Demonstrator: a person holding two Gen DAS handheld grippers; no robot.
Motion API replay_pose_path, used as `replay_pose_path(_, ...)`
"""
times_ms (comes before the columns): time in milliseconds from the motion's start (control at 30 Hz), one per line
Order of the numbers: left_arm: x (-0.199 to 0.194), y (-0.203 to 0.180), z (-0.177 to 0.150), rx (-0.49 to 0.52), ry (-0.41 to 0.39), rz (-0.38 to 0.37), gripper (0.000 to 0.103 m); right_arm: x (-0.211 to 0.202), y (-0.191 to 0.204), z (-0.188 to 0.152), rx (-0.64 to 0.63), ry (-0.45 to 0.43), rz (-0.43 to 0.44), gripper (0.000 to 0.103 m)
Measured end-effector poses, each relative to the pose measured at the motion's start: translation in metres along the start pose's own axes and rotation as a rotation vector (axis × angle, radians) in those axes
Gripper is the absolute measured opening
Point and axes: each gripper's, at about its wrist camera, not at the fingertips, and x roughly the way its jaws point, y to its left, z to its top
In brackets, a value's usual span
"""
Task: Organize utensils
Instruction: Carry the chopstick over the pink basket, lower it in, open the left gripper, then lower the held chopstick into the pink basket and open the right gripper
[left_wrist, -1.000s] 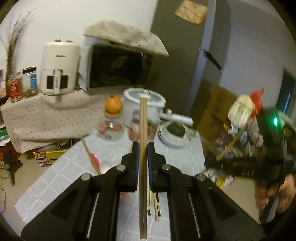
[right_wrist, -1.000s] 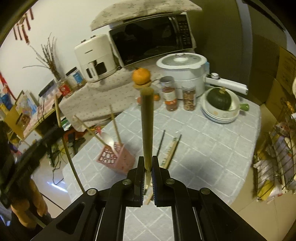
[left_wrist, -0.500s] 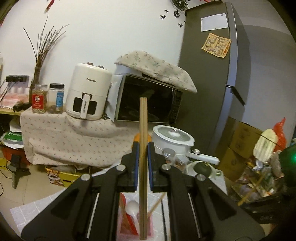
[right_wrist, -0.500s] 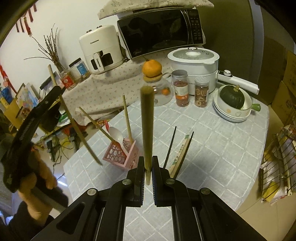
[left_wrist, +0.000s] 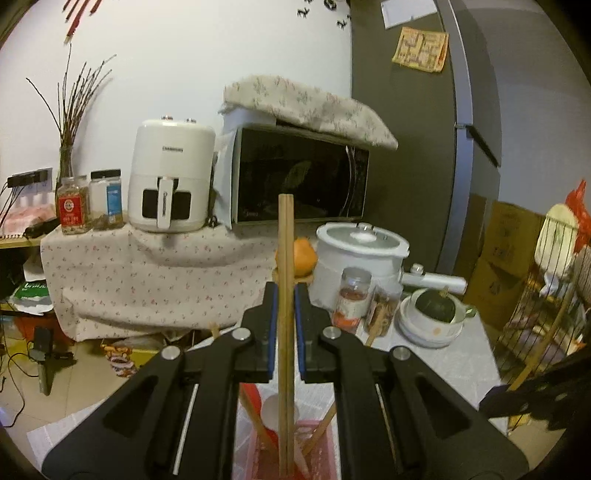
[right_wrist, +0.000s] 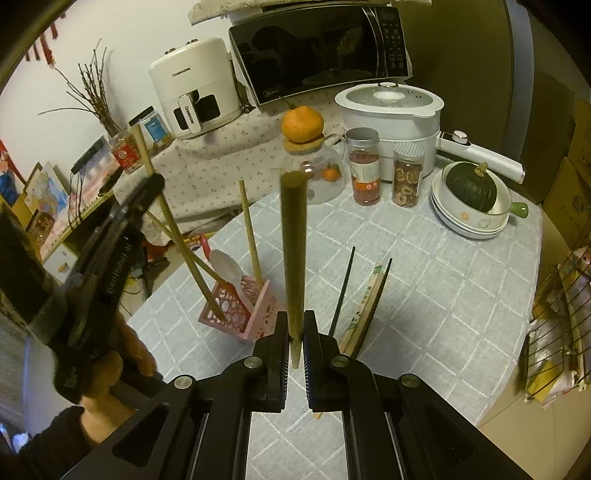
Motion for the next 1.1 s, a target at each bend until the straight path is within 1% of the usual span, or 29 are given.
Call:
replay_pose_path(67,0.006,0.002,-0.003,-0.014,0.037,-0.012,0.010,0.002,0.001,0.000,0.002,0.003,-0.001,0.007)
replay_pose_path(167,0.012,0.004,-0.007,-0.019,0.084,-0.010,0.010,0.006,0.003,0.000,-0.003,0.008,-0.005,0.007)
replay_pose_path(233,0.012,0.004,-0.006,-0.012,0.110,0.009,0.014,0.007,0.004,0.001,-0.004,0.011,-0.003,0.007)
replay_pose_path(267,0.012,0.004,-0.004,-0.016,0.125,0.007,0.020,0.007,0.004,0.001,-0.003,0.010,-0.004,0.007)
replay_pose_path(300,0.011,0.004,-0.002,-0.022,0.138,0.004,0.030,0.006,0.005,0.002,-0.004,0.007,-0.004,0.007)
replay_pose_path(333,0.008,0.004,0.000,-0.025,0.149,0.008,0.034,0.005,0.006,0.003,-0.004,0.002,-0.004,0.007)
replay_pose_path(367,0.005,0.005,0.003,-0.027,0.157,0.008,0.042,0.004,0.006,0.004,-0.004,-0.003,-0.003,0.007)
replay_pose_path(400,0.004,0.005,0.006,-0.029,0.165,0.003,0.047,0.002,0.008,0.006,-0.004,-0.009,0.000,0.007)
replay_pose_path(433,0.001,0.006,0.008,-0.029,0.181,0.001,0.049,0.000,0.009,0.007,-0.003,-0.016,0.005,0.007)
replay_pose_path(500,-0.003,0.009,0.011,-0.025,0.216,0.012,0.051,-0.002,0.012,0.010,-0.003,-0.028,0.014,0.007)
replay_pose_path(567,-0.005,0.014,0.013,-0.030,0.283,0.020,0.053,-0.003,0.017,0.012,-0.005,-0.039,0.023,0.007)
replay_pose_path(667,-0.005,0.025,0.013,-0.057,0.416,0.032,0.054,-0.003,0.027,0.016,-0.020,-0.051,0.025,0.007)
replay_pose_path(733,-0.006,0.034,0.010,-0.081,0.481,0.038,0.058,-0.002,0.034,0.018,-0.027,-0.059,0.039,0.007)
replay_pose_path(767,-0.007,0.040,0.008,-0.093,0.503,0.041,0.063,-0.001,0.037,0.019,-0.027,-0.061,0.044,0.007)
replay_pose_path(800,-0.008,0.045,0.006,-0.103,0.519,0.046,0.065,0.000,0.040,0.019,-0.028,-0.063,0.047,0.007)
replay_pose_path(967,-0.008,0.060,-0.002,-0.121,0.561,0.063,0.066,0.009,0.052,0.026,-0.031,-0.078,0.052,0.007)
replay_pose_path(1100,-0.008,0.061,-0.005,-0.112,0.581,0.049,0.066,0.011,0.062,0.031,-0.048,-0.099,0.035,0.007)
